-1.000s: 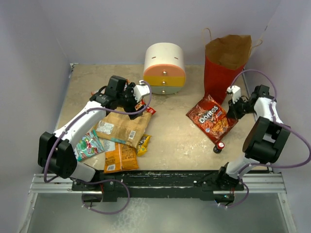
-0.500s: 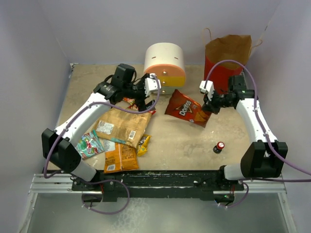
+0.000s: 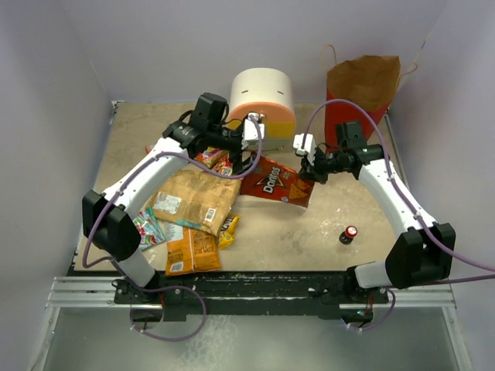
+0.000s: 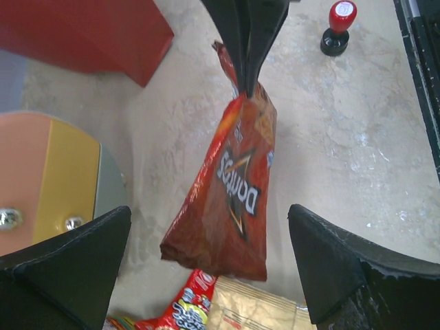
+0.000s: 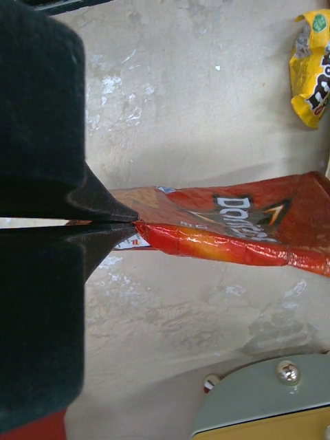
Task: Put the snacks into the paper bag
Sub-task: Pick up the snack from the center of the board.
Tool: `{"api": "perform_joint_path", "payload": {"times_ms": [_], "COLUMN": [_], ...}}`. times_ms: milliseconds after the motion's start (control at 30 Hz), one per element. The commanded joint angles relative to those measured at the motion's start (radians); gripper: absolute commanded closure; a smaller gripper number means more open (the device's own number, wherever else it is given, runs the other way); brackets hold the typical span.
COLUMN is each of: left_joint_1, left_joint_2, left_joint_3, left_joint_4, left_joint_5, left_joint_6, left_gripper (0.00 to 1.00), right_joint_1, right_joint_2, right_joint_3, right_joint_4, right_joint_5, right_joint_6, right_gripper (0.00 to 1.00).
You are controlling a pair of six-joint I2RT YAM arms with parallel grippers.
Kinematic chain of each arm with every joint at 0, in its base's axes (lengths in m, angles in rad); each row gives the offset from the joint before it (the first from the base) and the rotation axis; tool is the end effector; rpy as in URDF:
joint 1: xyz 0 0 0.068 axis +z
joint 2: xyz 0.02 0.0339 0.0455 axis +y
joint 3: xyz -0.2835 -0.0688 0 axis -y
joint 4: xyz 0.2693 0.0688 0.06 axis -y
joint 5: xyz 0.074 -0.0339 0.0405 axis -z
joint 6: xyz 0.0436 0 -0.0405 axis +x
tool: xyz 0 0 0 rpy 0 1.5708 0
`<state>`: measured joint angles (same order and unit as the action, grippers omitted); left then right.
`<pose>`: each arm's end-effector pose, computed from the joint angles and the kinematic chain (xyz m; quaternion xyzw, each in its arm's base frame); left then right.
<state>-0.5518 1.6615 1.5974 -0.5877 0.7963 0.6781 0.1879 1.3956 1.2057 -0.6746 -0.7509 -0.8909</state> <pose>0.3254 -0.2369 0.3751 0.6171 0.5756 -0.3210 0.4299 0.3040 0.0881 0.3202 -0.5572 0.6839 0.2122 0.4206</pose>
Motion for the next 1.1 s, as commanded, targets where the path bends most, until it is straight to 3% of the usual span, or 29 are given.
{"api": "perform_joint_path", "payload": {"times_ms": [0, 333, 500, 733, 900, 1033, 1067], "left_joint_1": [0.0, -0.005, -0.005, -0.005, -0.005, -0.005, -0.003], "left_joint_2": [0.043, 0.273, 0.334, 0.374, 0.372, 0.354, 0.345], "left_joint_3": [0.078, 0.334, 0.365, 0.374, 0.39, 0.41, 0.414], "left_joint_4": [0.005, -0.22, -0.359, -0.339, -0.32, -0.345, -0.351], "left_joint_5": [0.116, 0.211, 0.25, 0.255, 0.27, 0.271, 0.267], "left_joint_6": [0.079, 0.143, 0.219, 0.205, 0.176, 0.17, 0.167], "left_gripper": [0.01, 0.0, 0.1, 0.43, 0.62, 0.84, 0.91], "right_joint_1": [0.04, 0.077, 0.078, 0.078, 0.078, 0.078, 0.078], "right_joint_2": [-0.025, -0.055, -0.087, -0.122, -0.125, -0.13, -0.129], "right_joint_3": [0.028, 0.027, 0.004, -0.039, -0.055, -0.066, -0.063], "right_joint_4": [0.041, 0.096, 0.136, 0.189, 0.206, 0.242, 0.241], "right_joint_5": [-0.028, -0.029, -0.022, -0.018, 0.016, 0.061, 0.065], "right_joint_6": [0.01, 0.045, 0.082, 0.126, 0.147, 0.198, 0.214], "right_gripper": [1.0, 1.0, 1.0, 1.0, 1.0, 1.0, 0.94]}}
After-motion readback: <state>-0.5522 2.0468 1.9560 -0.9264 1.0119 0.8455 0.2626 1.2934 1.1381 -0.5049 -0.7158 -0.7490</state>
